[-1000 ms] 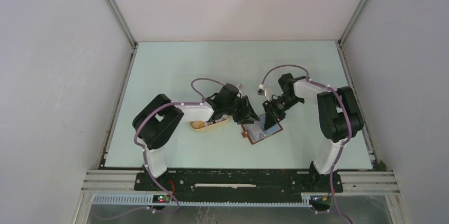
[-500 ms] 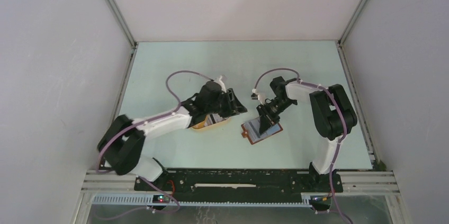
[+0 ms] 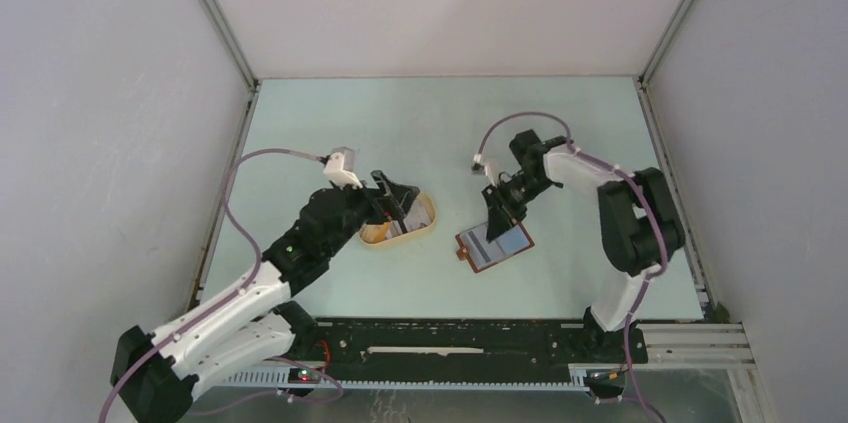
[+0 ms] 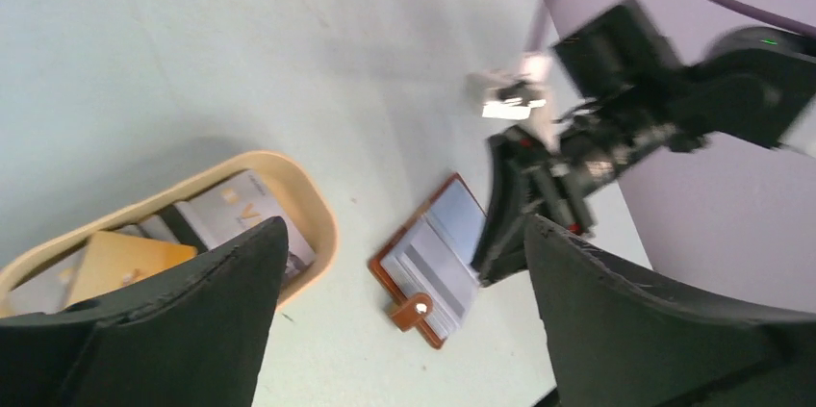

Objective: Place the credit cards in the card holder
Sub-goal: Insert the credit card into the card holder, then pick up the credit card from the storage box.

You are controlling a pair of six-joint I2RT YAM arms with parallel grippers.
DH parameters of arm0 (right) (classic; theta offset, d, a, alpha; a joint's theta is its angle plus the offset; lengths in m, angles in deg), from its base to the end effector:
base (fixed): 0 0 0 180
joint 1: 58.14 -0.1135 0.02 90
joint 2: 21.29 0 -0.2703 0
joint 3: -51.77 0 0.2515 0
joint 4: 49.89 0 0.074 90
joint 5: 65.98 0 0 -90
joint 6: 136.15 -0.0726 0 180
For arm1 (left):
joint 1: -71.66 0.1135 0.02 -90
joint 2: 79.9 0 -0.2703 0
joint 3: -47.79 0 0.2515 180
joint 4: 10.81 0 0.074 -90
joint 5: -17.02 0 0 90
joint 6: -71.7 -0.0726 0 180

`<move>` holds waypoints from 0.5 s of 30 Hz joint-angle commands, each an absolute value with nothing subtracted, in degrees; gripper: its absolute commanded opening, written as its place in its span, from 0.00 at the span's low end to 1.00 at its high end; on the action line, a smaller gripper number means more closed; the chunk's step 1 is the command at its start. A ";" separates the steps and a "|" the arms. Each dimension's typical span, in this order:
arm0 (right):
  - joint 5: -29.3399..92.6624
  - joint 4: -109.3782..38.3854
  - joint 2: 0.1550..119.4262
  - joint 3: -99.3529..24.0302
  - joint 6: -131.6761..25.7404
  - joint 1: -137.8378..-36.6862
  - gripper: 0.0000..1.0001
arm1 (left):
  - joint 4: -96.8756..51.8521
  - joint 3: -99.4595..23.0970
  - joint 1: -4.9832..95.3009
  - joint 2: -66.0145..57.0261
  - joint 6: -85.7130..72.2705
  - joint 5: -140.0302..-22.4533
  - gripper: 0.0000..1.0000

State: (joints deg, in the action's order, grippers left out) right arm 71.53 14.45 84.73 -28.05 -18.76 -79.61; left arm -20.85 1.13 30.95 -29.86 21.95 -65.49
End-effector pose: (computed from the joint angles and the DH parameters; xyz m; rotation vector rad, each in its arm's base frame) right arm 0.2774 0.1666 0.1392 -1.1715 2.5933 1.2514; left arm 0.1877 -0.1490 0.2720 -0.0901 1.8915 -0.8751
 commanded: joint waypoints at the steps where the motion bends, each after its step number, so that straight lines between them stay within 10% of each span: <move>1: 69.21 17.01 71.71 -36.61 -11.67 -80.24 0.34 | -21.43 5.46 32.86 -38.98 17.92 -55.35 1.00; 4: 64.13 11.60 67.19 -40.67 -13.04 -83.17 0.54 | -25.98 8.16 34.78 -45.93 17.58 -53.30 1.00; 7: 66.57 3.05 68.27 -43.12 -16.89 -85.14 0.98 | -28.15 11.67 36.64 -51.36 18.84 -53.80 1.00; 15: 76.99 7.58 91.31 -63.64 -36.58 -91.98 0.88 | -26.84 22.98 38.53 -60.42 27.46 -53.92 1.00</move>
State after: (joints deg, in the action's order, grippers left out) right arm 75.40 7.52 85.82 -66.78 -25.51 -87.59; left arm -26.72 18.02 37.42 -57.68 22.21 -55.53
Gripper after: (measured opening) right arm 0.883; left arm 0.996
